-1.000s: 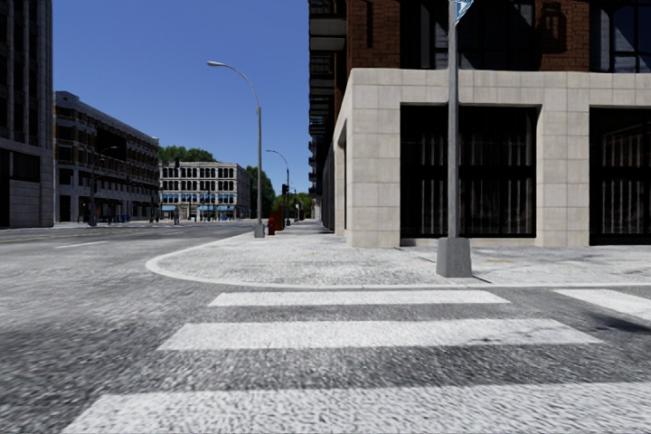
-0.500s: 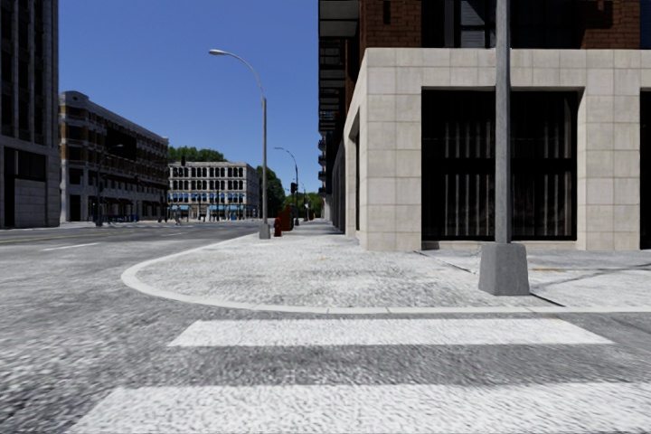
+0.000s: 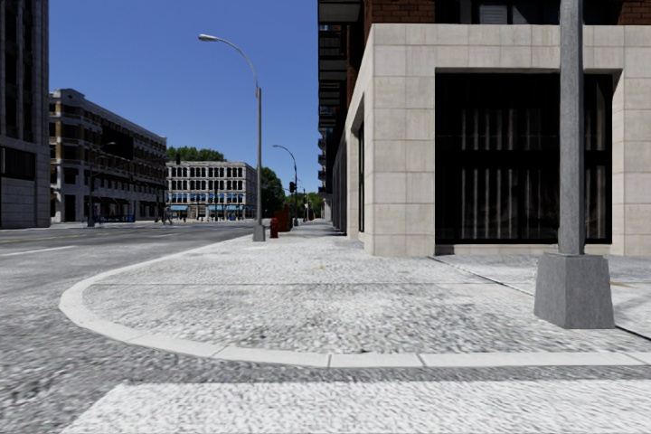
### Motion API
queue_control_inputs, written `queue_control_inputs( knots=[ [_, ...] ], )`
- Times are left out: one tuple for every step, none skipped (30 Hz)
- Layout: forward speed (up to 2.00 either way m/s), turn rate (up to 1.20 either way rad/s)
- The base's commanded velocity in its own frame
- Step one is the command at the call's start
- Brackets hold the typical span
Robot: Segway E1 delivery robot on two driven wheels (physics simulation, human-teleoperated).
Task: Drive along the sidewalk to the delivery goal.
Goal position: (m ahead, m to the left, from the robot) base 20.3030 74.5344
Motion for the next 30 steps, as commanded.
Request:
queue_control_inputs(
  knots=[
    [2.00,0.00],
    [2.00,0.00],
    [2.00,0.00],
    [2.00,0.00],
    [2.00,0.00],
    [2.00,0.00],
    [2.00,0.00],
    [2.00,0.00],
    [2.00,0.00],
    [2.00,0.00],
    [2.00,0.00],
    [2.00,0.00],
    [2.00,0.00],
    [2.00,0.00],
    [2.00,0.00],
    [2.00,0.00],
    [2.00,0.00],
    [1.96,0.00],
    [1.65,0.00],
    [1.47,0.00],
    [1.39,0.00],
    [1.39,0.00],
    [1.37,0.00],
    [1.36,0.00],
    [1.36,0.00],
    [1.36,0.00],
    [1.35,0.00],
    [1.35,0.00],
    [1.35,0.00],
    [1.35,0.00]
  ],
)
